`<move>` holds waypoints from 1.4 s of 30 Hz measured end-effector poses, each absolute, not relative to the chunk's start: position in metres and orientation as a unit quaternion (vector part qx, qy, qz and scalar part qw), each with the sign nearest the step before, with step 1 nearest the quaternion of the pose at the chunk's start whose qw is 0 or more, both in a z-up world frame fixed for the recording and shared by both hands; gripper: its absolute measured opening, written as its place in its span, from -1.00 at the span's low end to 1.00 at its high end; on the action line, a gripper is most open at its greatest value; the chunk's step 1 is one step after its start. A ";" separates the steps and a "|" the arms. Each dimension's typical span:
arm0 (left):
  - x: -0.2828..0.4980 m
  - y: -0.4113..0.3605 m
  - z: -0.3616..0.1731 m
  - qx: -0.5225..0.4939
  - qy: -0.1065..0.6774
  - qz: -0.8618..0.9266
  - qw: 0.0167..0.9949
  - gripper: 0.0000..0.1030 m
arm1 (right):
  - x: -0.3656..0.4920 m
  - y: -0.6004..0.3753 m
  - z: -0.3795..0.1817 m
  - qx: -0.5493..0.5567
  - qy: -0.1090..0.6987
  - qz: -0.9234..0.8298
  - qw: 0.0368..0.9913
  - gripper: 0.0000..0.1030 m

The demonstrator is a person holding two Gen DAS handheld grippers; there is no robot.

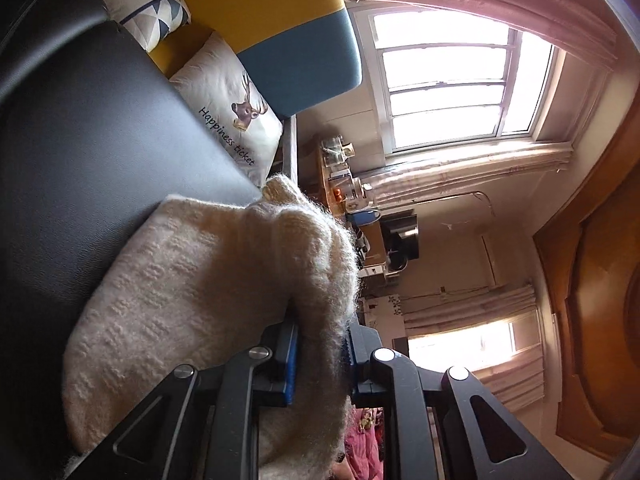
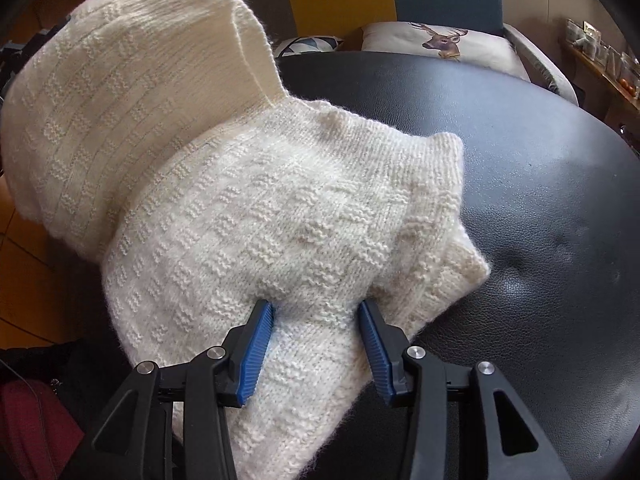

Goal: Fold clothes

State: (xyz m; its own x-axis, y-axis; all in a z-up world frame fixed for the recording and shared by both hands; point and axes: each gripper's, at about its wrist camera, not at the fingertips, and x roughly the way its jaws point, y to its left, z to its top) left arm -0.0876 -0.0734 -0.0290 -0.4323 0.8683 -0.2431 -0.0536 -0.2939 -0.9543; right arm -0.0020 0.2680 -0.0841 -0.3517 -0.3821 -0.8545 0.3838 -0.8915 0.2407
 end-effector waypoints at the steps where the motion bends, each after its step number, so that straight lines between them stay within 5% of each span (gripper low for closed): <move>1: -0.088 -0.063 -0.029 -0.420 -0.490 0.686 0.337 -0.67 | 0.002 0.271 -0.085 0.517 -0.004 -0.824 0.233 -0.09; 7: -0.089 0.004 -0.033 -0.456 -0.474 0.668 0.348 -0.71 | 0.016 0.280 -0.088 0.501 -0.031 -0.831 0.240 -0.08; 9: -0.089 0.027 -0.037 -0.468 -0.468 0.660 0.354 -1.00 | 0.020 0.284 -0.088 0.496 -0.039 -0.832 0.243 -0.08; 16: -0.087 0.089 -0.051 -0.513 -0.370 0.696 0.340 -1.00 | 0.033 0.294 -0.092 0.483 -0.059 -0.836 0.254 -0.08; 22: -0.060 0.073 -0.007 -0.468 -0.223 0.773 0.366 -0.96 | 0.019 0.291 -0.092 0.478 -0.073 -0.835 0.264 -0.08; 23: -0.052 0.068 -0.002 -0.460 -0.181 0.789 0.365 -0.82 | 0.012 0.285 -0.092 0.478 -0.074 -0.834 0.265 -0.08; 25: -0.034 0.059 0.007 -0.440 -0.095 0.817 0.361 -0.16 | 0.008 0.282 -0.093 0.477 -0.075 -0.835 0.264 -0.08; 26: -0.021 0.055 0.007 -0.426 -0.051 0.828 0.360 0.40 | 0.004 0.281 -0.094 0.476 -0.076 -0.835 0.264 -0.08; 27: -0.010 0.050 0.006 -0.412 -0.014 0.836 0.363 0.57 | -0.005 0.279 -0.097 0.477 -0.077 -0.835 0.263 -0.08; 33: 0.045 0.053 -0.017 -0.359 0.160 0.832 0.392 0.93 | -0.015 0.275 -0.098 0.479 -0.078 -0.837 0.254 -0.08; 38: 0.069 0.085 -0.049 -0.270 0.333 0.826 0.366 0.94 | -0.013 0.275 -0.096 0.481 -0.078 -0.837 0.250 -0.08; 42: 0.056 0.110 -0.065 -0.257 0.372 0.818 0.354 0.90 | -0.011 0.280 -0.098 0.472 -0.098 -0.839 0.253 -0.08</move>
State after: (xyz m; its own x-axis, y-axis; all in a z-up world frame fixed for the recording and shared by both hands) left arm 0.0562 0.1098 -0.0650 -0.6164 0.3889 -0.6847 -0.7716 -0.4719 0.4265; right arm -0.0106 0.2796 -0.0978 -0.4274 -0.5164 -0.7421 0.3321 -0.8531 0.4024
